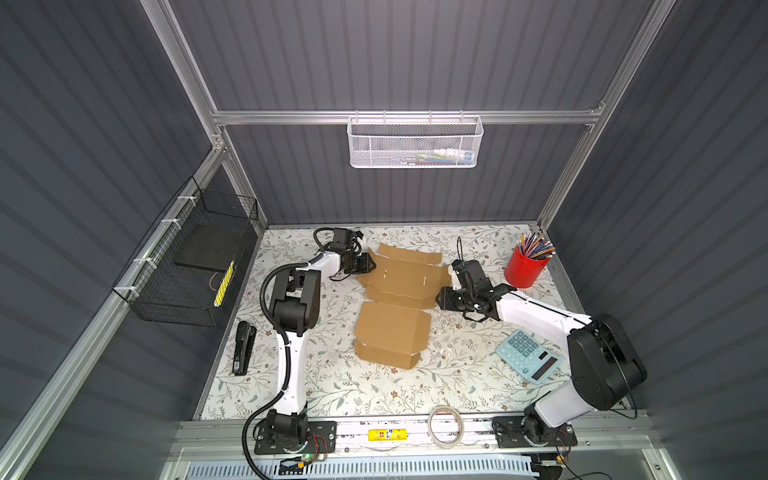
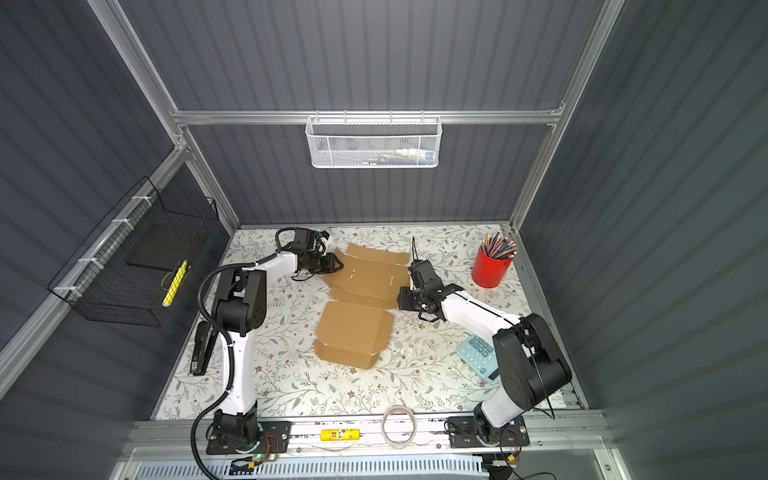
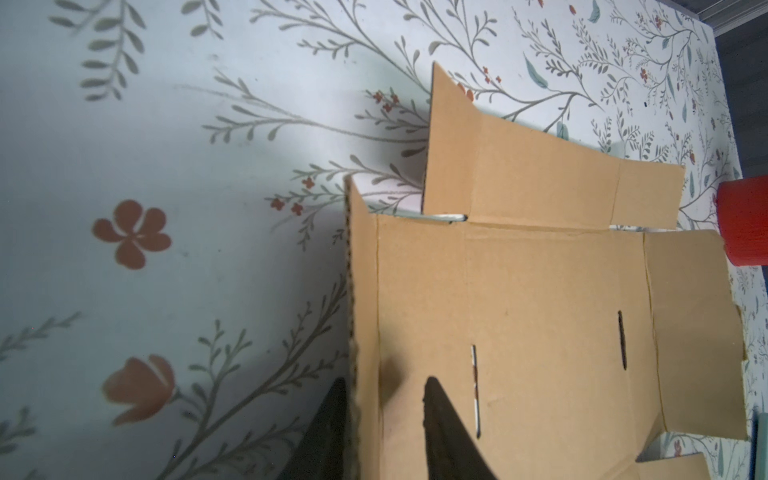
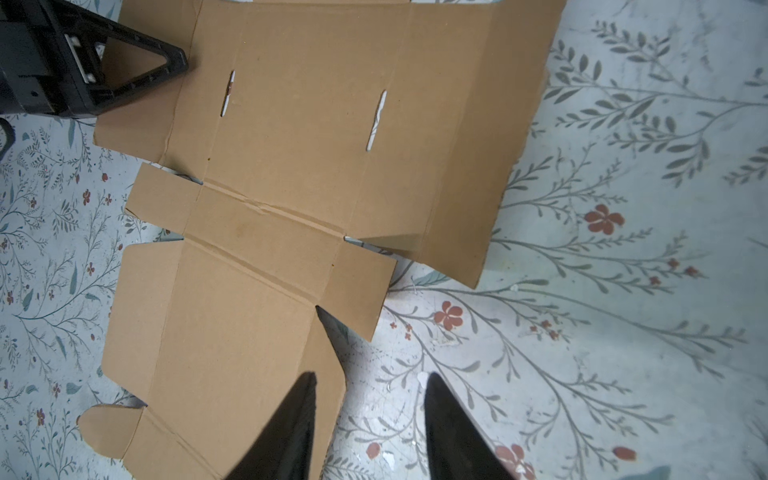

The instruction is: Fold the paper box

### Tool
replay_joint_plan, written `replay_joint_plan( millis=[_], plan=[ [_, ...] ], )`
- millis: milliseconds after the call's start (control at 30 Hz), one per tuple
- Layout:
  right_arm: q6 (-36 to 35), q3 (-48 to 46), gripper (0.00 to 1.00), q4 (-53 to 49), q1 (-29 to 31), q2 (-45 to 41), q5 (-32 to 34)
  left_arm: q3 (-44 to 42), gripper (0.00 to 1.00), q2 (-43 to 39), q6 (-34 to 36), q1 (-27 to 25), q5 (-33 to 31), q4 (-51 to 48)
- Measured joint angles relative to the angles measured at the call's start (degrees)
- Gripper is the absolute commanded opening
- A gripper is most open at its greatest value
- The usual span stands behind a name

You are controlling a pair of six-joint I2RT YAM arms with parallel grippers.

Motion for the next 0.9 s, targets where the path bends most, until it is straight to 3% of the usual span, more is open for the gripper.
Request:
replay_joint_plan(
  millis=[367,900],
  plan=[
    [0.79,0.0,0.45,0.66,0.2,1.14,-0.42,-0.37,0.19,0.07,-0.72,0.0,-1.86,1.99],
    [1.31,0.0,0.45,0.74,1.07,1.31,-1.09,-7.65,0.01,-4.28,-3.17,0.0,-3.61,8.09]
  ],
)
